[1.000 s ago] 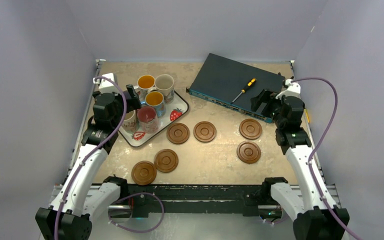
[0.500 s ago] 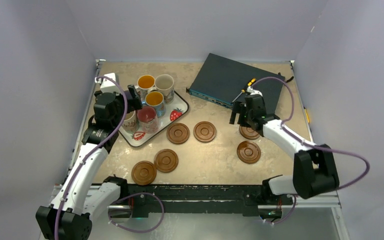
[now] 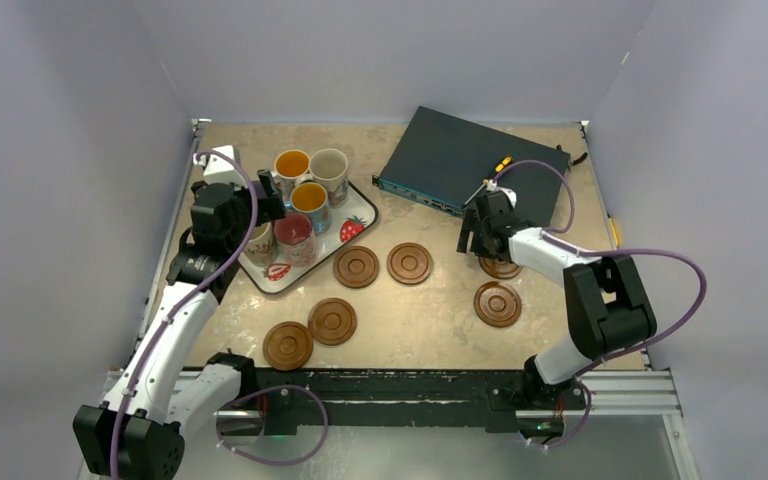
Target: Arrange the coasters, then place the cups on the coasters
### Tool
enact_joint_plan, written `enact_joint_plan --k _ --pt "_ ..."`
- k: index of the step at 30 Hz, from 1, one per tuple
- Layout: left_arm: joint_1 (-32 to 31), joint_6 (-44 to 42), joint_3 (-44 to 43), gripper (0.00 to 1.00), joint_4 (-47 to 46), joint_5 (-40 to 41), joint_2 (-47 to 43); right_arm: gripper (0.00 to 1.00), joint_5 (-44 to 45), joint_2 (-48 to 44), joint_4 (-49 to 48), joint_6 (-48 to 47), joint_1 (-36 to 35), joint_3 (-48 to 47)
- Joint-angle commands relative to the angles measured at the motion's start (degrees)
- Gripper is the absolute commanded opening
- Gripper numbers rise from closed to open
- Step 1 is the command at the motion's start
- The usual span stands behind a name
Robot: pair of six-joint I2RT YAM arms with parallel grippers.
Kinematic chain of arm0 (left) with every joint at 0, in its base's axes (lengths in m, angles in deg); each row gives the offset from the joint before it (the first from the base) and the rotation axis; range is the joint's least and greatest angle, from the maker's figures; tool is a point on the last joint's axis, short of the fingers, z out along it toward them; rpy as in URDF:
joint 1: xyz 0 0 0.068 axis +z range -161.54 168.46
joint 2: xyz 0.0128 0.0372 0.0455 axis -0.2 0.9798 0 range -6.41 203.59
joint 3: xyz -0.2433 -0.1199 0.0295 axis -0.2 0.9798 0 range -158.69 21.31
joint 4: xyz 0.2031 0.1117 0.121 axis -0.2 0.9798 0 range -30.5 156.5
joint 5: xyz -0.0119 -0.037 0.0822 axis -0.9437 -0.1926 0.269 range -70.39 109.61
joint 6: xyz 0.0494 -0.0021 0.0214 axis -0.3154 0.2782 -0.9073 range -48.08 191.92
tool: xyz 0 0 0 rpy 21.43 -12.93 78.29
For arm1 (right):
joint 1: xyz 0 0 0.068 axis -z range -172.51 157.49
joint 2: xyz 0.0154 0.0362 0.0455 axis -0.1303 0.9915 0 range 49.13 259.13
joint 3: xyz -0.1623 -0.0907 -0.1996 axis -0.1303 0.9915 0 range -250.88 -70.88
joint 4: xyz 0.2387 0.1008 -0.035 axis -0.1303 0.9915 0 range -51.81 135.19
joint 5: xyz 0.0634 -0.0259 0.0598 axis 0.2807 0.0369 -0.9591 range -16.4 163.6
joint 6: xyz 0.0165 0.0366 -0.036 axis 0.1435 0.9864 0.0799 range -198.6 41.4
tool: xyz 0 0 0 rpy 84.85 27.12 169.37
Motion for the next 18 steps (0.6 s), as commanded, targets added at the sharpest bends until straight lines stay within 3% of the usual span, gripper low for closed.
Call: enact_joint_plan --k 1,8,18 --pt "-0.01 -0.84 -0.92 0.98 -1.07 0.76 0.29 0.79 4.15 1.06 1.52 2.37 0.11 -1.78" --pt "0.01 -0.51 -0.95 0.98 -1.06 0.63 1.5 0.71 10.25 0.5 3.08 3.44 0.17 0.15" --pt "0.01 0.03 -1.06 0.98 -0.82 0.26 2.92 0.64 10.89 3.79 2.83 3.65 1.79 0.04"
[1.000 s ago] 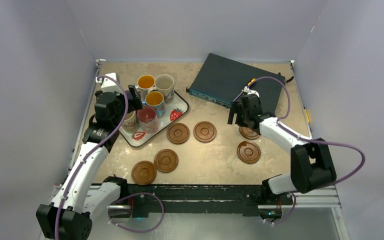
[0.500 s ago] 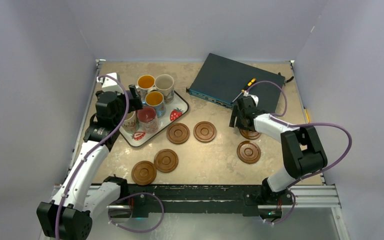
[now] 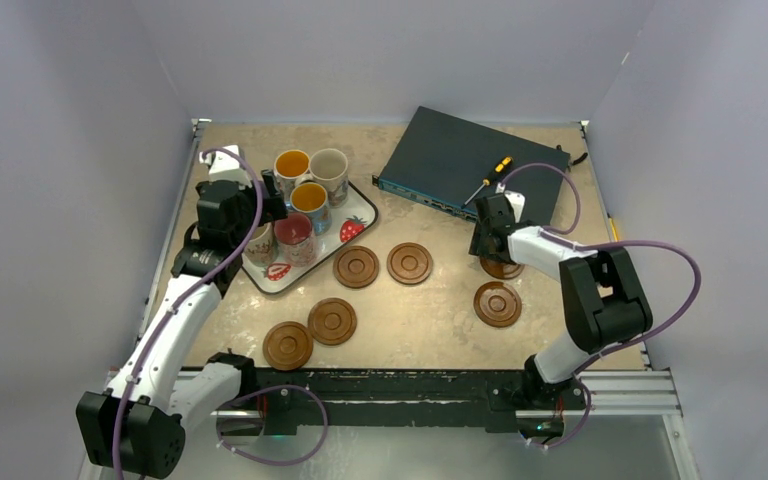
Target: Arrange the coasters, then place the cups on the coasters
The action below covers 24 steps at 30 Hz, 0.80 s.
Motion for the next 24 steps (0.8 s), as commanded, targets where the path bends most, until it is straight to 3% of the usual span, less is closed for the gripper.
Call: enact_joint_plan --k 1,10,24 --pt "0.0 0.07 -1.04 0.98 -0.89 -0.22 0.32 0.63 2.36 1.62 0.92 1.72 1.39 -0.3" --pt "0.02 0.35 -1.06 0.98 -0.8 -0.43 0.64 0.59 -1.29 -1.15 -0.41 1.72 8.09 1.38" --pt "-0.11 0.44 -1.05 0.98 -0.8 -0.49 0.28 0.62 2.07 -3.6 -0.35 3.74 11.46 2.22"
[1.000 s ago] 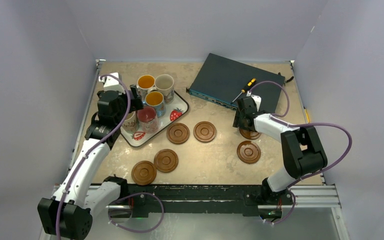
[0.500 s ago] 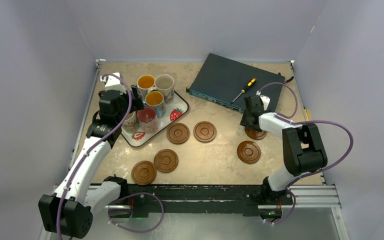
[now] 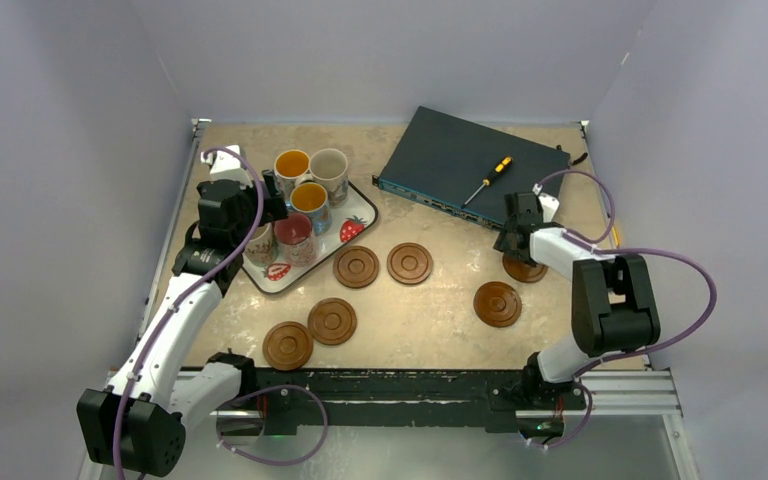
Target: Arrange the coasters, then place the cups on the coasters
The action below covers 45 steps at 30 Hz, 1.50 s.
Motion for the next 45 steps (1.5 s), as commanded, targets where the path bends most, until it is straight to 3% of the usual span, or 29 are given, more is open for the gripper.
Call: enact_joint_plan --k 1,11,18,27,38,45 --pt "-0.21 0.39 -1.06 0.98 -0.8 -0.47 -0.48 0.62 1.33 -1.82 0.2 0.89 1.93 0.49" --pt "-0.59 0.35 -1.05 0.98 -0.72 -0.32 -0.64 0.63 1.36 -4.64 -0.62 0.59 3.75 1.64" --pt "-0.64 0.43 -1.12 0.98 -0.72 -0.38 -0.4 0.77 -1.21 -8.88 1.17 -3.28 3.63 -0.38" --pt "-0.69 0.37 -1.49 0.98 -0.39 -0.49 -0.54 0.81 -21.03 -15.22 6.65 -1.52 -0.45 1.32" --pt "-0.73 0.26 -1.53 0.98 -0.19 -0.22 -0.48 0.84 -15.3 -18.95 17.55 7.55 -11.6 4.61" --pt "-0.74 0.26 -1.49 0.99 -0.29 -0.14 -0.37 0.87 -16.17 -20.32 15.88 10.61 -13.52 7.95"
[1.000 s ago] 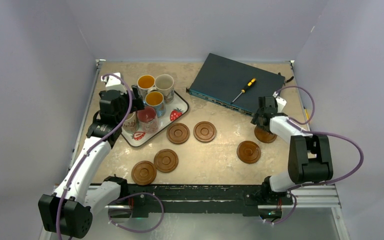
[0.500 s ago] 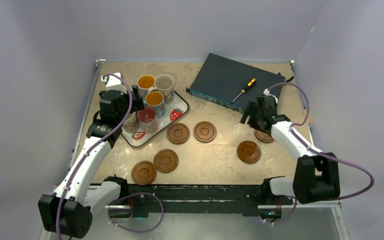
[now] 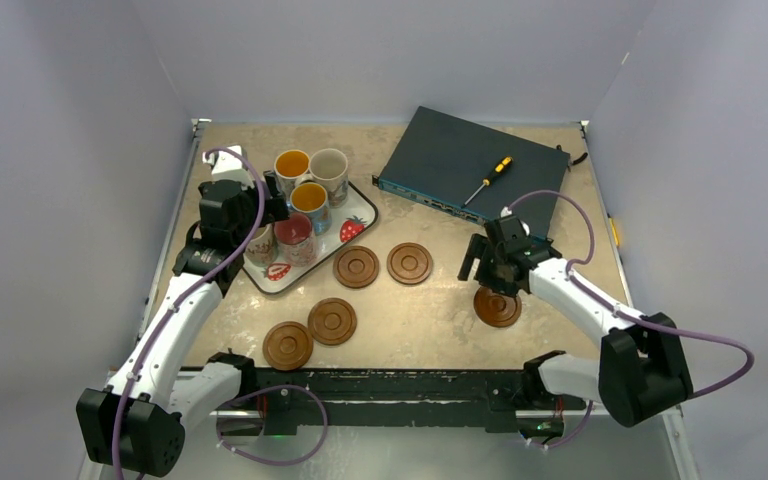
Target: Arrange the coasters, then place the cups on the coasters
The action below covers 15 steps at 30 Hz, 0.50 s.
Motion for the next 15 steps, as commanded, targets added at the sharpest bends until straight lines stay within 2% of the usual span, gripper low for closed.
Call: enact_joint_plan --k 1,6,15 --pt "-0.26 0.22 -1.43 0.99 -0.62 -0.08 -0.39 0.87 1.31 -1.79 0.57 3.64 -0.31 2.99" --pt "-0.3 0.3 -1.43 0.99 -0.74 -0.33 -0.08 0.88 5.34 -2.02 2.62 4.17 -0.71 3.4" --pt "-0.33 0.44 -1.41 0.98 -0.8 -0.46 0.16 0.88 0.58 -2.03 -2.11 4.32 -0.73 5.32"
